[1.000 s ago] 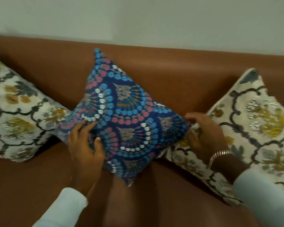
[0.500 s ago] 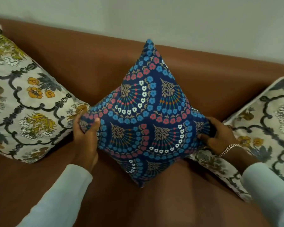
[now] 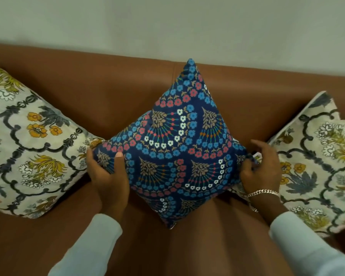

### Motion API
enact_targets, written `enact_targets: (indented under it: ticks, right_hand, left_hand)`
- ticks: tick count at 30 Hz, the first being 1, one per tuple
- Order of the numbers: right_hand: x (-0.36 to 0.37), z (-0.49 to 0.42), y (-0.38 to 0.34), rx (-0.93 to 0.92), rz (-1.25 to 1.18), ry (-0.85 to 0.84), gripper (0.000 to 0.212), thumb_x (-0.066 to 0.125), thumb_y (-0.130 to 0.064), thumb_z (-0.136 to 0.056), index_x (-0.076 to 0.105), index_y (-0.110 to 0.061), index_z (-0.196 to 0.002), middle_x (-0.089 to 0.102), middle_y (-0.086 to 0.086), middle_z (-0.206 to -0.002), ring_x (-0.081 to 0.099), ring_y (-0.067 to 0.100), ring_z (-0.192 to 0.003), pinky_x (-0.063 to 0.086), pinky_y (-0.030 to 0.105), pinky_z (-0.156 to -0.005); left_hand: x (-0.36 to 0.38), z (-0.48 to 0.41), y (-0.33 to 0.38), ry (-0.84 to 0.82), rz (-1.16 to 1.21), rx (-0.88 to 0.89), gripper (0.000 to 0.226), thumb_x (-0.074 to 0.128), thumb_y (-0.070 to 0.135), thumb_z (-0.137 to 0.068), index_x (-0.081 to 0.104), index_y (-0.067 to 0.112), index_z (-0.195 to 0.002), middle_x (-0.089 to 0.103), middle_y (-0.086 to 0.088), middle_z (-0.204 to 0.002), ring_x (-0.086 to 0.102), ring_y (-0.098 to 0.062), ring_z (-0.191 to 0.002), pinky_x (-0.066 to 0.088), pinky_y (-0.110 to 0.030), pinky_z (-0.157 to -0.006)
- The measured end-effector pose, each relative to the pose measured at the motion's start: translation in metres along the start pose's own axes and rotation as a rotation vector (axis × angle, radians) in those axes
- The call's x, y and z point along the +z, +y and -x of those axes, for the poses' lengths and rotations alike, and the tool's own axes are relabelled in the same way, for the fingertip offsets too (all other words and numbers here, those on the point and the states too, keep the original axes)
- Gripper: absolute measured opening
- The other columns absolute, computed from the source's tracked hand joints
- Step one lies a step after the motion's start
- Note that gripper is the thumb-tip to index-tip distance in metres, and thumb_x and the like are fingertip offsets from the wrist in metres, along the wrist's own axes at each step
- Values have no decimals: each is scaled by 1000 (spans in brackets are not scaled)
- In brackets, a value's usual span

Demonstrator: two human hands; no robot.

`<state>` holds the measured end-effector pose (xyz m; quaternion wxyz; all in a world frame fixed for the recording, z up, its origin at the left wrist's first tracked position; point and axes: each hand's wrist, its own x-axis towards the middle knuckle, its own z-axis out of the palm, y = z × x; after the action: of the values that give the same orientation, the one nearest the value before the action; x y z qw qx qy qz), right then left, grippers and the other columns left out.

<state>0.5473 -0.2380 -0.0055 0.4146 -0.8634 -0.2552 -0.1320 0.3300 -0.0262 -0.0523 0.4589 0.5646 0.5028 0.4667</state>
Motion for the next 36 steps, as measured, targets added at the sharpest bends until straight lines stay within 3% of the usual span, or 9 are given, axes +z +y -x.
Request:
enact_targets:
  ticks: [3, 6, 9, 14, 16, 19, 24, 31, 36]
  right_hand:
    - [20, 13, -31, -177, -96, -3, 45, 57, -14, -84, 50, -8, -128, 51, 15, -136, 46, 27, -127, 38, 47, -107]
    - [39, 19, -51, -324, -59, -133, 55, 52, -33, -90, 36, -19, -141, 31, 7, -154, 28, 19, -142, 26, 40, -114]
    - [-16, -12, 23, -316, 242, -147, 57, 42, -42, -95, 24, -27, -147, 18, 1, -160, 13, 18, -147, 16, 51, -117]
    - [-10, -44, 22, 211, 127, 64, 61, 32, -48, -96, 20, -19, -149, 16, 6, -160, 10, 25, -147, 16, 59, -115]
    - [-52, -71, 56, 16, 154, 102, 63, 37, -48, -94, 19, -22, -149, 16, 5, -160, 10, 24, -147, 15, 56, -116]
    - [-27, -56, 39, -298, 235, -206, 63, 36, -50, -93, 14, -29, -149, 13, 1, -161, 8, 22, -148, 13, 55, -116]
    - [-37, -70, 63, -1, 269, -207, 58, 35, -42, -96, 20, -21, -148, 16, 4, -160, 9, 23, -147, 18, 55, -115]
    - [-102, -57, 117, -208, 291, 9, 59, 47, -38, -92, 27, -24, -145, 22, 7, -158, 14, 24, -147, 20, 58, -114]
    - [-145, -79, 199, -120, 498, -114, 58, 35, -51, -94, 24, -30, -147, 19, 4, -159, 13, 25, -147, 13, 55, -116]
  left_hand:
    - [9, 23, 23, -45, -132, 429, 69, 49, 31, -94, 19, 7, -151, 13, -19, -160, 11, -29, -150, 18, -22, -120]
    - [48, 39, 33, -361, -303, 842, 61, 44, 28, -96, 26, 4, -150, 14, -23, -160, 5, -36, -151, 13, -58, -120]
    - [138, 86, 59, -568, -568, 1141, 60, 37, 39, -97, 28, 16, -151, 18, -15, -162, 7, -35, -151, 8, -68, -115]
    - [124, 12, 53, -260, -621, 768, 70, 26, 51, -97, 10, 12, -154, 7, -18, -163, 0, -38, -150, 1, -63, -118]
    - [181, 67, 71, -320, -530, 876, 72, 28, 50, -98, 9, 10, -154, 7, -18, -163, -1, -36, -151, -1, -58, -120]
    - [182, 94, 71, -333, -607, 940, 71, 37, 46, -96, 17, 7, -153, 14, -19, -162, 6, -36, -150, 4, -58, -120]
    - [169, 116, 69, -148, -484, 515, 74, 45, 31, -92, 12, 3, -152, 10, -21, -162, 3, -39, -150, 4, -61, -119]
    - [192, 198, 67, -515, -327, 845, 65, 45, 22, -95, 20, 1, -151, 13, -18, -162, 1, -34, -151, 3, -56, -122]
    - [277, 263, 73, -815, -367, 977, 64, 42, 30, -95, 21, 12, -153, 12, -10, -164, -1, -27, -152, 12, -58, -120]
